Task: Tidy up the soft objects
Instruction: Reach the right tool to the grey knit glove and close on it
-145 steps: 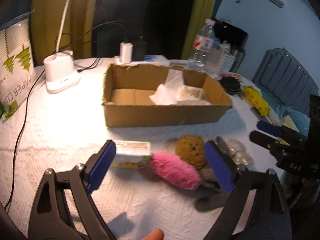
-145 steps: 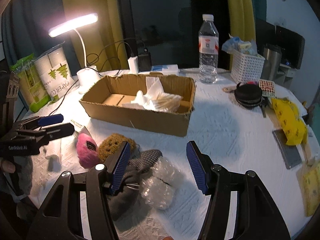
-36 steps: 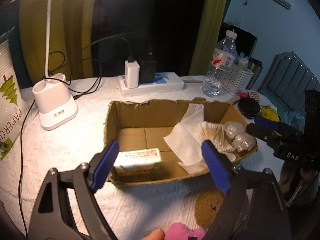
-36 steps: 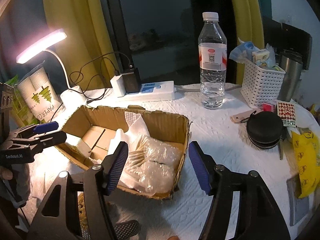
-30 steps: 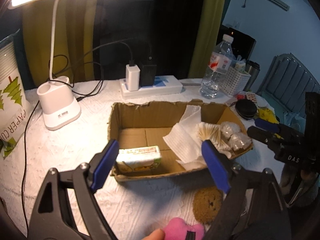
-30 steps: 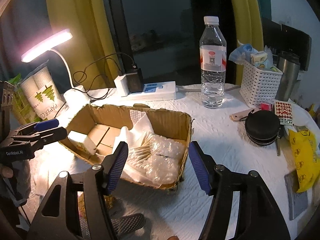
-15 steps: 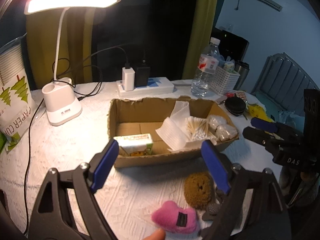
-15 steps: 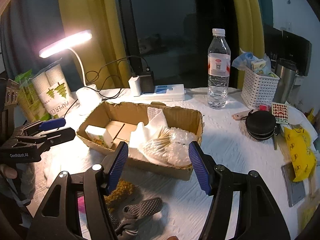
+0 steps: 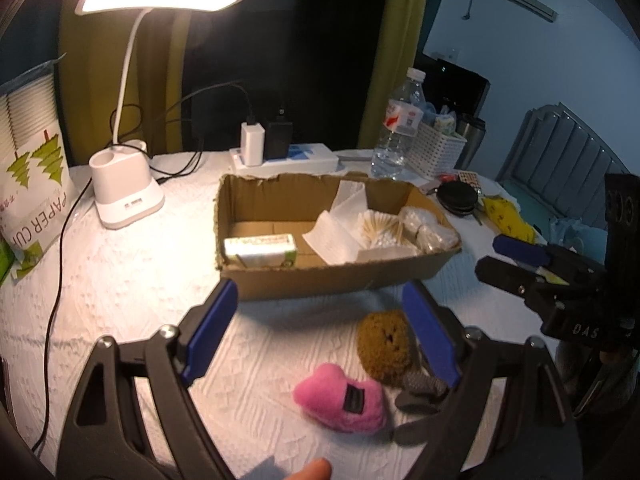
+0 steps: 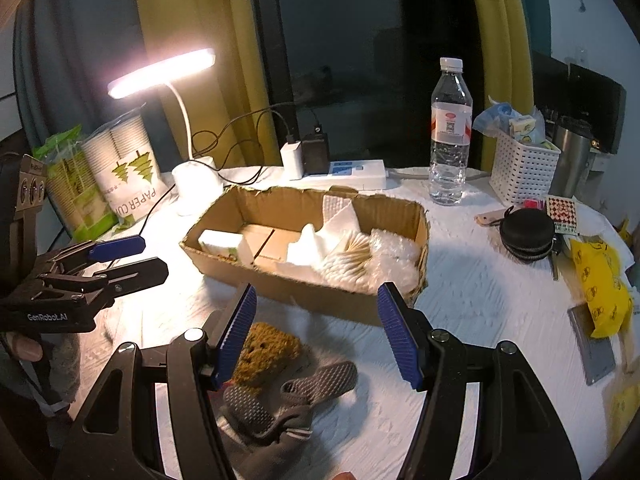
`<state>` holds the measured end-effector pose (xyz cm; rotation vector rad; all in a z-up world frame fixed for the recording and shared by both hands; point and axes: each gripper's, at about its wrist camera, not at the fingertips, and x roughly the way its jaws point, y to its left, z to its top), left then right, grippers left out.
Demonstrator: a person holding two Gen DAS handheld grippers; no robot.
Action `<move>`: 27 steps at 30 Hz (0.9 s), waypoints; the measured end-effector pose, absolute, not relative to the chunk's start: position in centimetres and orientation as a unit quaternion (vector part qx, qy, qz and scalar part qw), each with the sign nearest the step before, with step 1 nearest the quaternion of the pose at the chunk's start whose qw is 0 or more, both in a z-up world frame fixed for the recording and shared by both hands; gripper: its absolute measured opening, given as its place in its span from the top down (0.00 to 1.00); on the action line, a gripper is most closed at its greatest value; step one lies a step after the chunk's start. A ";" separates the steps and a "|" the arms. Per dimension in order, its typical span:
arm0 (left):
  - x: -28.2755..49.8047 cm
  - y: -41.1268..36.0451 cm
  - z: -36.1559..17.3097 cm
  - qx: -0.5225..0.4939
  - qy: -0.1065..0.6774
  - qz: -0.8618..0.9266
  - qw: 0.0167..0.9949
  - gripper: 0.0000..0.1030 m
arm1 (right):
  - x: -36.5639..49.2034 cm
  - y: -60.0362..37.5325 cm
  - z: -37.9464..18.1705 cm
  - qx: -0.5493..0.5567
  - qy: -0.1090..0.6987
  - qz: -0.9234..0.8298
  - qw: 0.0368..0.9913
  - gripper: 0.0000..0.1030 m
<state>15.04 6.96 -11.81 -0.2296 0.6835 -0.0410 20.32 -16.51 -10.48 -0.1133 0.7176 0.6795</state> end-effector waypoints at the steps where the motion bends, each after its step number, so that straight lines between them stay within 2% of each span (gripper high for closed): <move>1: 14.8 6.9 -11.9 -0.112 0.335 -0.021 0.935 0.17 | 20.0 -16.5 -10.6 -0.054 0.345 0.326 0.878 0.36; 27: 12.0 5.4 -16.4 -0.112 0.382 -0.019 0.917 0.17 | 16.4 -16.0 -17.5 -0.083 0.424 0.341 0.835 0.36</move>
